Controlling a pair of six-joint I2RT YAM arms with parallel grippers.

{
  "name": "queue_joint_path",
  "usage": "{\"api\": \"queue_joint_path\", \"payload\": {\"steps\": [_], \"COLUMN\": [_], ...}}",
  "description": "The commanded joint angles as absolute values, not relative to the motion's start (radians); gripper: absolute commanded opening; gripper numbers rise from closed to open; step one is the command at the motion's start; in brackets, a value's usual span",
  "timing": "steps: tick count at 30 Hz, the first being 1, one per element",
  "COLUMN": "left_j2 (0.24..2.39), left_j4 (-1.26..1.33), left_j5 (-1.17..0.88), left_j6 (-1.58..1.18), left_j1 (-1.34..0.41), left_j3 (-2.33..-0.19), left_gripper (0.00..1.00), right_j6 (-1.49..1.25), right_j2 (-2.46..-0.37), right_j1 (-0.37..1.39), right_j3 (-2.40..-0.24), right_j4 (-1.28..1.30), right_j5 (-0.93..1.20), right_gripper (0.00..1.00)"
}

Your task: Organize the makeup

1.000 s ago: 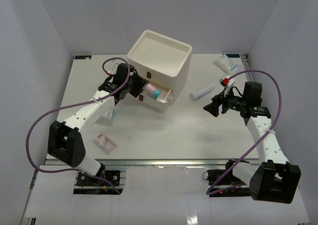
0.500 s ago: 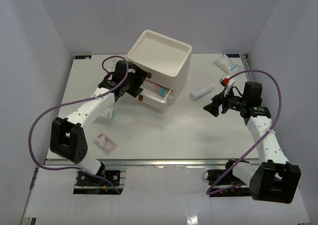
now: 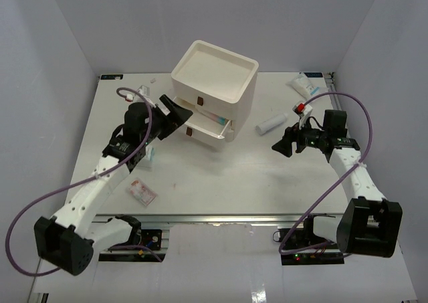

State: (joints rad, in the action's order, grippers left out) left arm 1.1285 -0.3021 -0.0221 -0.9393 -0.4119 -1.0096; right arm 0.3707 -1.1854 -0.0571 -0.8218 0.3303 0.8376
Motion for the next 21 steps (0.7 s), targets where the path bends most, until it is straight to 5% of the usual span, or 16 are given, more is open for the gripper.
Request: {"api": "queue_joint_path", "payload": {"steps": [1,11,21], "left_j2": [0.884,0.655,0.603], "left_j4": [-0.207,-0.288,-0.288], "left_j5": [-0.133,0.017,0.048], "left_j6": [-0.554,-0.38,-0.389], "left_j1": [-0.403,-0.402,-0.402], "left_j3": [-0.835,-0.68,-0.667], "left_gripper": [0.98,0.98,0.98], "right_j6": [0.262,-0.176,-0.412], "right_j2": [-1.306,-1.684,-1.918], "right_j1": [-0.029,0.056,0.076], "right_j3": [-0.91,-1.254,-1.466], "right_j4": [0.308,0.275,0.379], "right_j5": [0.756,0.273,0.079], "right_gripper": [0.81,0.88,0.93]}}
